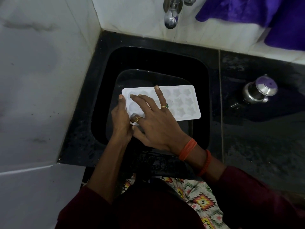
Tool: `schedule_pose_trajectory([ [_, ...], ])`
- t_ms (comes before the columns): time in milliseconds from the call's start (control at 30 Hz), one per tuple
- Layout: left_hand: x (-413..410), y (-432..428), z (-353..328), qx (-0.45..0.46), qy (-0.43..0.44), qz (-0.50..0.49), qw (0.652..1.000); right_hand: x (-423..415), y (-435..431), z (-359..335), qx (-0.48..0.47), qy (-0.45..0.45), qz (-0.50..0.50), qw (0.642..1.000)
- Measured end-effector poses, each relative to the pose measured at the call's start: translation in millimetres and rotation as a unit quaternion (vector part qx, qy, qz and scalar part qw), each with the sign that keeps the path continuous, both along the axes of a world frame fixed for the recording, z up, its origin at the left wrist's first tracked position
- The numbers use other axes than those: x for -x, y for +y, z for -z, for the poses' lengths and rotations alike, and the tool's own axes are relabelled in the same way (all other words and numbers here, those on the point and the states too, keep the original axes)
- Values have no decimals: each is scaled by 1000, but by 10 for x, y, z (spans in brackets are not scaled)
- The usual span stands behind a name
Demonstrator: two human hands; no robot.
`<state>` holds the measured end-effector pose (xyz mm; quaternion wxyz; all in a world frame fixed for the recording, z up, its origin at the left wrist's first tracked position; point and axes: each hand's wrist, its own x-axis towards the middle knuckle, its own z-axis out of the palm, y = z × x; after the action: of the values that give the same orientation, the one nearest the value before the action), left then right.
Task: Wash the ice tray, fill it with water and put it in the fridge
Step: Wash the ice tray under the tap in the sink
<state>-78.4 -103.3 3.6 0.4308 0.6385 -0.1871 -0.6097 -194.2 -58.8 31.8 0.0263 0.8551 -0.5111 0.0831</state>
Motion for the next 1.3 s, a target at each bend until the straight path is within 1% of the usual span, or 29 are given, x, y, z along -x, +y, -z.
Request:
schedule_pose_trajectory([
  [167, -9, 5, -38, 11, -1, 1, 1000, -15, -19, -37, 13, -20, -6, 1000],
  [433, -2, 26, -41, 2, 1, 1, 1000, -22, -23, 17, -2, 1, -6, 1000],
  [533, -7, 21, -34, 1, -10, 2, 1000, -1, -46, -9, 6, 9, -7, 1000],
  [667, -26, 2, -5, -31, -35, 9, 999, 71, -67, -38, 13, 20, 1, 1000],
  [767, -27, -42, 67, -32, -75, 44, 996, 105, -58, -31, 17, 23, -1, 1000],
  [867, -7, -7, 37, -36, -39, 13, 998, 95, -44, -37, 12, 24, -1, 1000],
  [1000, 27, 20, -37, -18, -2, 6, 1000, 56, -27, -43, 10, 21, -15, 1000],
  [1200, 24, 18, -22, -27, -18, 14, 999, 97, -61, -24, 11, 37, -9, 999],
  [1300, 36, 28, -18, -18, -25, 22, 999, 100, -61, -11, 19, 31, -10, 999],
])
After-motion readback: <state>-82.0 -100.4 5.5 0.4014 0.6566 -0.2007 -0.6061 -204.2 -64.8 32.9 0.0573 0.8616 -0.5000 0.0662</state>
